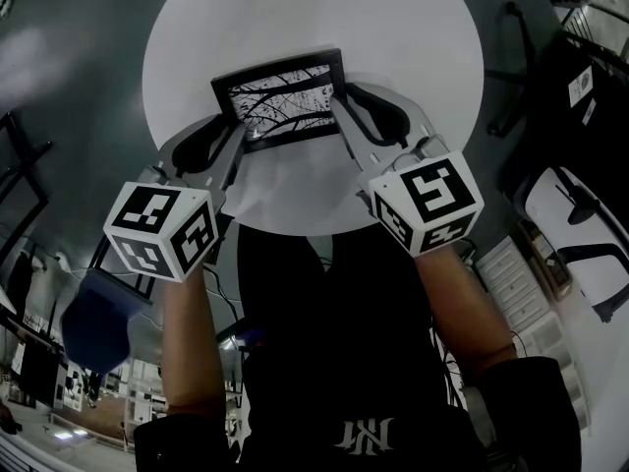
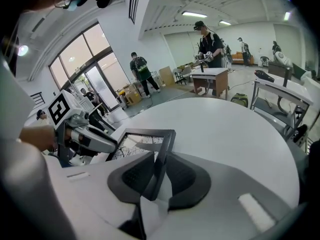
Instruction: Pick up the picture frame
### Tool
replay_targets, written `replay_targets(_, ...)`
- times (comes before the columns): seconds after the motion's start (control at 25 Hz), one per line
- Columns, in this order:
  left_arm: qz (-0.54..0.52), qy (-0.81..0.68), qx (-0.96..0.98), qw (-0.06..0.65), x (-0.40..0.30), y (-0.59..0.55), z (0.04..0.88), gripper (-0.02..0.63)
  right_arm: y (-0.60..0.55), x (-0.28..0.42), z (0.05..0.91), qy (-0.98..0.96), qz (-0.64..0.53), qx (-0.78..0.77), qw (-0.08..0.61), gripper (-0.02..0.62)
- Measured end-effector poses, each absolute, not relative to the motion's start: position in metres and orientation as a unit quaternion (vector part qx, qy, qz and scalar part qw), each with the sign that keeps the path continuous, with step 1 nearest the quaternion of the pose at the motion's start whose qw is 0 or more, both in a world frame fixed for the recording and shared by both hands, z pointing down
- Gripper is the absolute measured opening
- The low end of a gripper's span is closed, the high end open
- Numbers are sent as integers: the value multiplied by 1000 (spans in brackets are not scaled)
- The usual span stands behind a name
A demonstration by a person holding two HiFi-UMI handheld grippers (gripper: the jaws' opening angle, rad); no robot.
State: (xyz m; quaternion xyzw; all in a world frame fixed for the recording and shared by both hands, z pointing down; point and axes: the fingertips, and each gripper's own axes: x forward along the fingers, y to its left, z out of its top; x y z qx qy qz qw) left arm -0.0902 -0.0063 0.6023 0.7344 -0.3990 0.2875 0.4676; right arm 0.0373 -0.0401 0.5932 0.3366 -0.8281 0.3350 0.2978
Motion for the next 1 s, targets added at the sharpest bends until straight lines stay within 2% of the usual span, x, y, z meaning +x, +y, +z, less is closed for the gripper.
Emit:
replay_targets(0.56, 271, -425, 760, 411, -89, -9, 547, 81, -49, 41, 530, -851, 279, 349, 276, 46)
replay_targets(1.0, 224, -476, 775, 350, -101, -33, 445, 81, -70, 30, 427, -883, 210, 348, 235, 46)
